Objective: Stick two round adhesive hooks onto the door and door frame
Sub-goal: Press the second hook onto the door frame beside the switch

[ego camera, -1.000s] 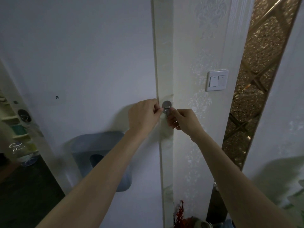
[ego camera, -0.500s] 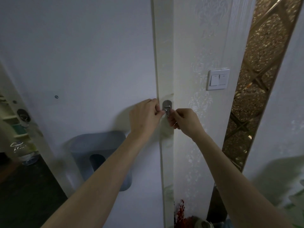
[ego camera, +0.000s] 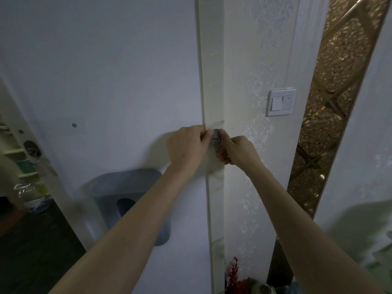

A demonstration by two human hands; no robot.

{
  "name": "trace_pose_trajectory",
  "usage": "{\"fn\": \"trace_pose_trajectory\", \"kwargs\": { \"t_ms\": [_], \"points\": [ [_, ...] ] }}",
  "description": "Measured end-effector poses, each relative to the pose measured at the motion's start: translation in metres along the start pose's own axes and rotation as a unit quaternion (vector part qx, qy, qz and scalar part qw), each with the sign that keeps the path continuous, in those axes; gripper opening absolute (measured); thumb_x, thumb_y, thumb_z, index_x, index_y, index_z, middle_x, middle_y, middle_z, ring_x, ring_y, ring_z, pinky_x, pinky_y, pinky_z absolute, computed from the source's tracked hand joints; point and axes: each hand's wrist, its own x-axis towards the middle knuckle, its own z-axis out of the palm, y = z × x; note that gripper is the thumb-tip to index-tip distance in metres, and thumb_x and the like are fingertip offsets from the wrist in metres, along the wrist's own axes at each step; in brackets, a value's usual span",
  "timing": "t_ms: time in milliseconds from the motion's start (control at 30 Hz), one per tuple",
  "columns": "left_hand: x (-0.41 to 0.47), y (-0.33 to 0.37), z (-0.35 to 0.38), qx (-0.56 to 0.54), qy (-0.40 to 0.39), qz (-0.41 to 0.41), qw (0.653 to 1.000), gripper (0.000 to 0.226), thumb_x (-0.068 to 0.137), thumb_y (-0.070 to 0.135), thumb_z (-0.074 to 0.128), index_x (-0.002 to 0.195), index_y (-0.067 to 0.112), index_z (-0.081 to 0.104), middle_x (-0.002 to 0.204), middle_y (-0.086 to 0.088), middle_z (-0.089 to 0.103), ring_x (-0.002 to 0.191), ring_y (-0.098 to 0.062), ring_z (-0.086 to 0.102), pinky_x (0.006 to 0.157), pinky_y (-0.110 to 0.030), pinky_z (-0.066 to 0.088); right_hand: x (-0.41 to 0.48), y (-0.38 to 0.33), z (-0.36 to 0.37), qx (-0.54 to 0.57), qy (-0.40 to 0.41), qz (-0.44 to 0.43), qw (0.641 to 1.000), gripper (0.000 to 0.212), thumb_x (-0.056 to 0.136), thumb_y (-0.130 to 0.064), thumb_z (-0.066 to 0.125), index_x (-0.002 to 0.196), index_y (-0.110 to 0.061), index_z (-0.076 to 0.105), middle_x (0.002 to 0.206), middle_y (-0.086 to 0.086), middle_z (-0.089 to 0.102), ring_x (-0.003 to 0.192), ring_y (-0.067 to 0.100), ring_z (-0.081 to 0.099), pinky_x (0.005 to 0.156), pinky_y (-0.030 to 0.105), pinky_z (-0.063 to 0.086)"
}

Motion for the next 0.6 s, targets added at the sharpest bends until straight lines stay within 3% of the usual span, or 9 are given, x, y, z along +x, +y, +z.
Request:
{"fn": "trace_pose_trajectory", "kwargs": {
  "t_ms": [133, 367, 600],
  "points": [
    [-0.001, 0.004, 0.001, -0.001, 0.007, -0.021, 1.000, 0.044, 0.105, 0.054, 0.052, 0.074, 0.023, 0.059, 0.066, 0.003, 0.060, 0.064, -0.022, 0.058, 0.054, -0.031, 0.032, 0.000, 0.000, -0.001, 0.001, 0.000, 0.011, 1.000, 0.076, 0.097, -0.073, 0.042, 0.068, -0.013, 0.078, 0.065, 0.004, 0.079, 0.066, 0.025, 0.077, 0.084, 0.050, 0.063],
    [0.000, 0.000, 0.000, -0.012, -0.008, -0.009, 1.000, 0.043, 0.106, 0.050, 0.053, 0.080, 0.019, 0.067, 0.068, 0.002, 0.064, 0.067, -0.023, 0.062, 0.057, -0.032, 0.039, -0.007, -0.002, 0.001, 0.027, 0.002, 0.009, 1.000, 0.072, 0.101, -0.066, 0.043, 0.073, -0.009, 0.078, 0.067, 0.006, 0.079, 0.066, 0.026, 0.077, 0.082, 0.047, 0.064],
    [-0.007, -0.016, 0.009, -0.034, -0.027, -0.025, 0.999, 0.042, 0.100, 0.056, 0.059, 0.082, 0.020, 0.071, 0.069, 0.001, 0.070, 0.069, -0.025, 0.067, 0.061, -0.035, 0.053, -0.015, 0.004, 0.007, 0.038, 0.019, 0.010, 0.999, 0.063, 0.105, -0.053, 0.046, 0.074, -0.007, 0.074, 0.066, 0.007, 0.077, 0.064, 0.027, 0.075, 0.081, 0.048, 0.062]
  ]
}}
